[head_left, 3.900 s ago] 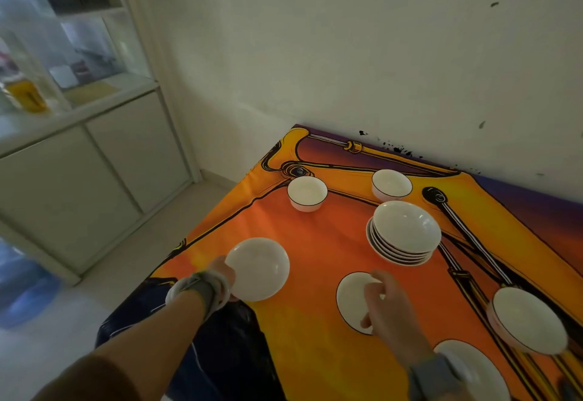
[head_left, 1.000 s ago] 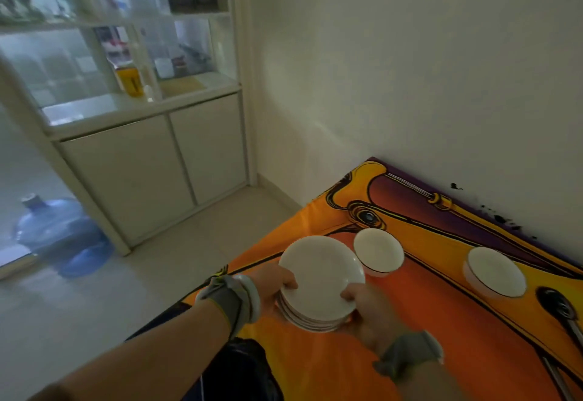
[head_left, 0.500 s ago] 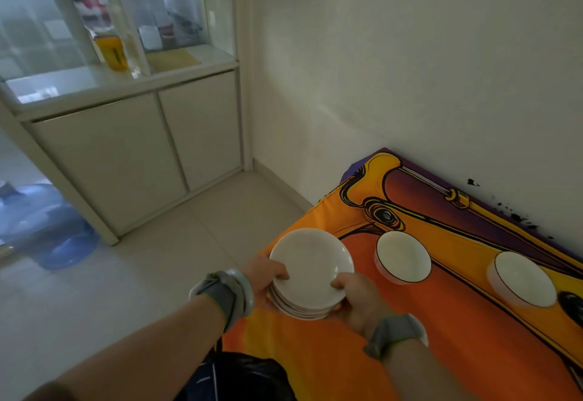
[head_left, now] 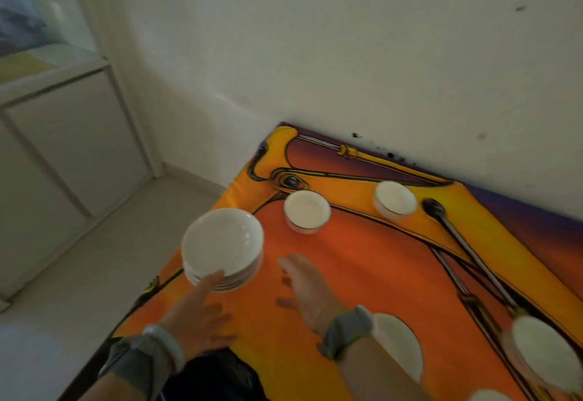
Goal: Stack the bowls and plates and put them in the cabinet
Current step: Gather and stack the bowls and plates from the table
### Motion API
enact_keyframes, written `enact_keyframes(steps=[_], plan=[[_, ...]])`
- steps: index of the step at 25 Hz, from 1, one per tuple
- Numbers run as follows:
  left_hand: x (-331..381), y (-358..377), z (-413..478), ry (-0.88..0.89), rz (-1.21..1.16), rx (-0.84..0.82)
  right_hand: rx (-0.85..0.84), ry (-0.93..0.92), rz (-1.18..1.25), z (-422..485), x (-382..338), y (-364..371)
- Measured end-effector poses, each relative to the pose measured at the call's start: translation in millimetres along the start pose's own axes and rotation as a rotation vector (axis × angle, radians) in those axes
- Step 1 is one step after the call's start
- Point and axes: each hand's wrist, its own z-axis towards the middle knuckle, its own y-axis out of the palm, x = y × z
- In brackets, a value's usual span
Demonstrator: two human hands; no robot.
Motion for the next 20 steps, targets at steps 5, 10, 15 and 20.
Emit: enact_keyframes(steps=[5,10,15,20], plan=[[-68.6,79.0,-14.0,-0.026,0.347,-0.072,0.181,-0.119,0.229,-82.3,49.2,-108.4],[-111.4,184.9,-10.7,0.203,0.668,-0.217,0.454,-0.11,0.304,-138.9,85.5,-204.5],[-182.7,265.3,-9.9,0.281,1.024,-0.332,0.681,0.015,0.129,-171.7,132.8,-285.4],[-233.0,305.3,12.0,0.389,1.336,-0.299,0.733,0.082,-0.223,-169.5,164.8,-341.7]])
